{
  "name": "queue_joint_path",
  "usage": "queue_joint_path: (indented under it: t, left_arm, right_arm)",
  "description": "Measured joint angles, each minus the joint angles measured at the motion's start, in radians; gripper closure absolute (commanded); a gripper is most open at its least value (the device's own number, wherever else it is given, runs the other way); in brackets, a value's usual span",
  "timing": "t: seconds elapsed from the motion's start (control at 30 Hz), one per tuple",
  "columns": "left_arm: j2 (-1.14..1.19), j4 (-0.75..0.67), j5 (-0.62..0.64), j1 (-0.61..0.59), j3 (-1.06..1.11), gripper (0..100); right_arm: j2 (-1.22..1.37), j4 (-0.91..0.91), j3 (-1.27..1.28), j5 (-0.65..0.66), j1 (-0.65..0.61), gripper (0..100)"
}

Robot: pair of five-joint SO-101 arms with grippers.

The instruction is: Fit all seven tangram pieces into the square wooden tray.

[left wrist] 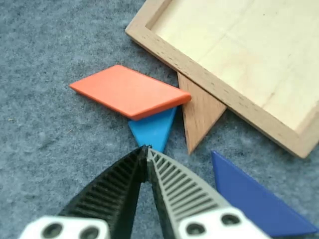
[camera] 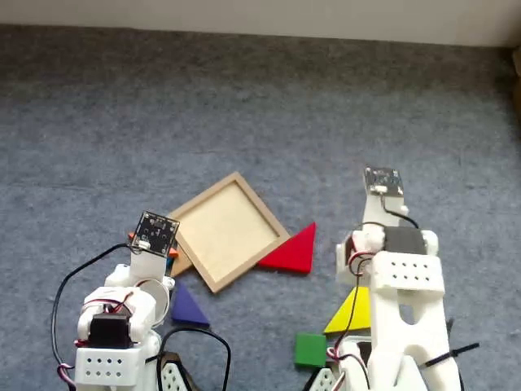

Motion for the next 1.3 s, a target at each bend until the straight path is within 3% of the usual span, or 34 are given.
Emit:
queue_joint_path:
  t: [0.2, 0.37, 0.77, 1.07, 1.3]
  left_arm:
    - [0.000, 0.000, 0.000, 0.000, 0.000, 99]
    - [0.000, 0.000, 0.000, 0.000, 0.000, 99]
    - [0.000, 0.000, 0.000, 0.000, 0.000, 99]
    - [0.000, 0.000, 0.000, 0.000, 0.000, 99]
    - [0.000, 0.000, 0.000, 0.000, 0.000, 99]
  right_arm:
    - [0.000, 0.110, 0.000, 0.259, 0.117, 98.8]
    - [0.002, 0.109, 0.044, 0.356, 0.121, 98.8]
    - [0.417, -0.069, 0.051, 0.382, 0.084, 99.2]
    - [0.526, -0.405, 0.009, 0.387, 0.035, 99.2]
    - [0.571, -0.463, -0.069, 0.362, 0.031, 99.3]
